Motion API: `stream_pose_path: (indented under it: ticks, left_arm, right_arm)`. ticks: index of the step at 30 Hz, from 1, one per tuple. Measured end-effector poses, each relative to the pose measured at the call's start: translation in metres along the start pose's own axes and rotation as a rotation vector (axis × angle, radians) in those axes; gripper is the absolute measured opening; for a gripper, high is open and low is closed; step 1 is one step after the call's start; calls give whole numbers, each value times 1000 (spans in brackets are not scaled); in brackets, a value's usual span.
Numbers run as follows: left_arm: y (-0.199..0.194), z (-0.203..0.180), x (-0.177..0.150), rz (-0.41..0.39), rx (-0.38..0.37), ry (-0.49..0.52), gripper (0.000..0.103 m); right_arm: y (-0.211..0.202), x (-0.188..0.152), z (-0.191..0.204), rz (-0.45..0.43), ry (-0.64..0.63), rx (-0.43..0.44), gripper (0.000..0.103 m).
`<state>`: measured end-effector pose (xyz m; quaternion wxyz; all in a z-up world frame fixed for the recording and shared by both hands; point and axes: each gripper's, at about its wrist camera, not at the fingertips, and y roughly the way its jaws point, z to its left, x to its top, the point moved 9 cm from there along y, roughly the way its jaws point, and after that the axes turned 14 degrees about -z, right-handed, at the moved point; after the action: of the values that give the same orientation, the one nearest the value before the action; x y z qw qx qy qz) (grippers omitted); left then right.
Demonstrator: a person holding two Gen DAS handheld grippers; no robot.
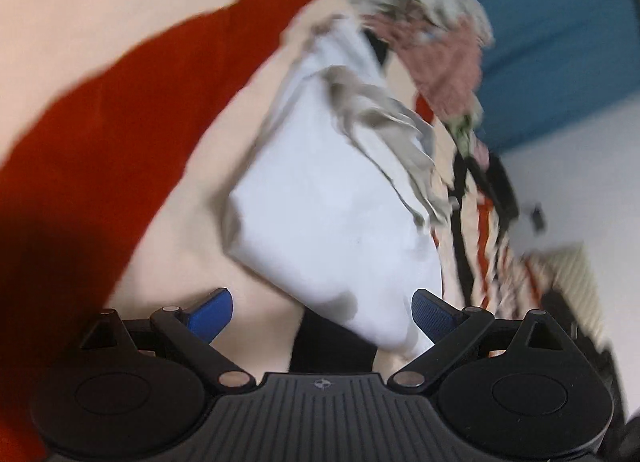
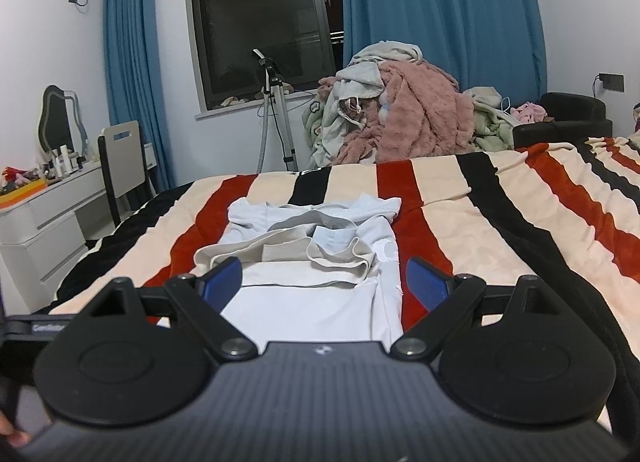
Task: Fold clothes
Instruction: 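Grasp the folded shirt with both grippers and lift it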
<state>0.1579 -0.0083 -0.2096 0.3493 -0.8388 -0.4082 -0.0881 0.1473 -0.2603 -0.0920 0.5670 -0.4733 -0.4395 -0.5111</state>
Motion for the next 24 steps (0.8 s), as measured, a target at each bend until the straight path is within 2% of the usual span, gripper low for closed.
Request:
stream_pose_path:
  ticks: [3, 5, 7, 8, 10, 13, 20, 21, 24]
  left_arm:
    - [8, 11, 7, -33, -19, -94, 95]
    - [12, 14, 11, -64, -25, -120, 90]
    - [17, 20, 14, -97, -4, -131, 72]
    - [19, 22, 15, -105, 9, -128, 67]
    - [23, 25, 16, -121, 32, -123, 44]
    - [24, 28, 19, -137, 35, -141, 16]
    - [17, 18, 23, -172, -3, -127, 10]
    - [15, 17, 24, -176, -11, -125, 10]
    - [11, 14, 25, -186, -23, -118, 10]
  right_arm:
    - [1, -2, -2, 7, -2, -11, 90]
    - [2, -3, -3, 13, 1, -18, 90]
    - [3, -5, -4, 20, 6, -22, 90]
    - [3, -6, -5, 24, 8, -25, 90]
    - [4, -8, -7, 32, 7, -35, 90]
    - [6, -11, -8, 44, 10, -45, 90]
    - [9, -15, -11, 58, 16, -62, 90]
    - [10, -17, -12, 69, 34, -60, 90]
    - [16, -32, -19, 152, 201, -28, 90]
